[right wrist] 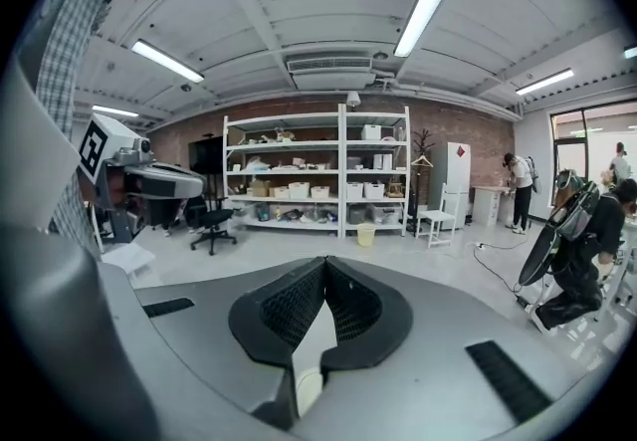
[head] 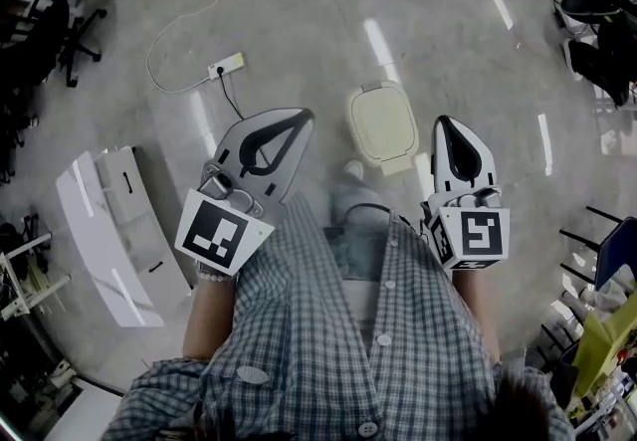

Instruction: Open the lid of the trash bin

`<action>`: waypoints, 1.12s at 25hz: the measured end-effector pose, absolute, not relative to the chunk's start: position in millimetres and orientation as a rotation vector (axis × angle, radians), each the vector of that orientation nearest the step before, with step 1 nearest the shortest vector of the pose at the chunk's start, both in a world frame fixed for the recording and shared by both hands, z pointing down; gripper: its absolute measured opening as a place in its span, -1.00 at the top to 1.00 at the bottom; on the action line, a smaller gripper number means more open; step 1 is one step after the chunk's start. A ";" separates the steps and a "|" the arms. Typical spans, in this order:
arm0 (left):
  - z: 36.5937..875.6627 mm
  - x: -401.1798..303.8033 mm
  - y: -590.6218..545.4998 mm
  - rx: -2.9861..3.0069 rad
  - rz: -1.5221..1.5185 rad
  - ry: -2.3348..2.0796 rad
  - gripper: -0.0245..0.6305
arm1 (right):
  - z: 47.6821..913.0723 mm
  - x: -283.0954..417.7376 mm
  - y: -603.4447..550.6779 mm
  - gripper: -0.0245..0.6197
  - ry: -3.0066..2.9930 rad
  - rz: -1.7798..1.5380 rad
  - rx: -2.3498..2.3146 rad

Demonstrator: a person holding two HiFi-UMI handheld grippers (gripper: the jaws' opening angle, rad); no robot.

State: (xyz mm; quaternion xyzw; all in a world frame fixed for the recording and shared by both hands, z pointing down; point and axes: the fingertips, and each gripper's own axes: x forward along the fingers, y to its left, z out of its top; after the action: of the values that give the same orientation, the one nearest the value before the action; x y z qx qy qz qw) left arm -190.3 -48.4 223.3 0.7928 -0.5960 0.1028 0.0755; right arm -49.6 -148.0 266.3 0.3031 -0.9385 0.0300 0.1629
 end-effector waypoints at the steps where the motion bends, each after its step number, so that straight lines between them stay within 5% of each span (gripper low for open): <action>1: 224.9 -187.0 -53.9 2.391 0.313 -1.767 0.91 | 269.1 -45.7 -150.4 0.87 -2.670 0.094 0.879; 16: 249.6 -143.1 -146.0 2.667 0.352 -1.264 0.91 | 285.0 10.3 -176.0 0.87 -2.467 0.233 1.314; 28: 289.6 -168.6 -188.0 2.655 0.343 -0.989 0.91 | 319.1 -22.4 -181.0 0.87 -2.346 0.336 1.440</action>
State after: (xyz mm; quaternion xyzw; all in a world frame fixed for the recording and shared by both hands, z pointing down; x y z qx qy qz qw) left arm -168.6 -188.0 289.6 0.9206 -0.3430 0.1190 0.1435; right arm -22.4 -181.0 319.1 0.5104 -0.8317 0.1193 0.1833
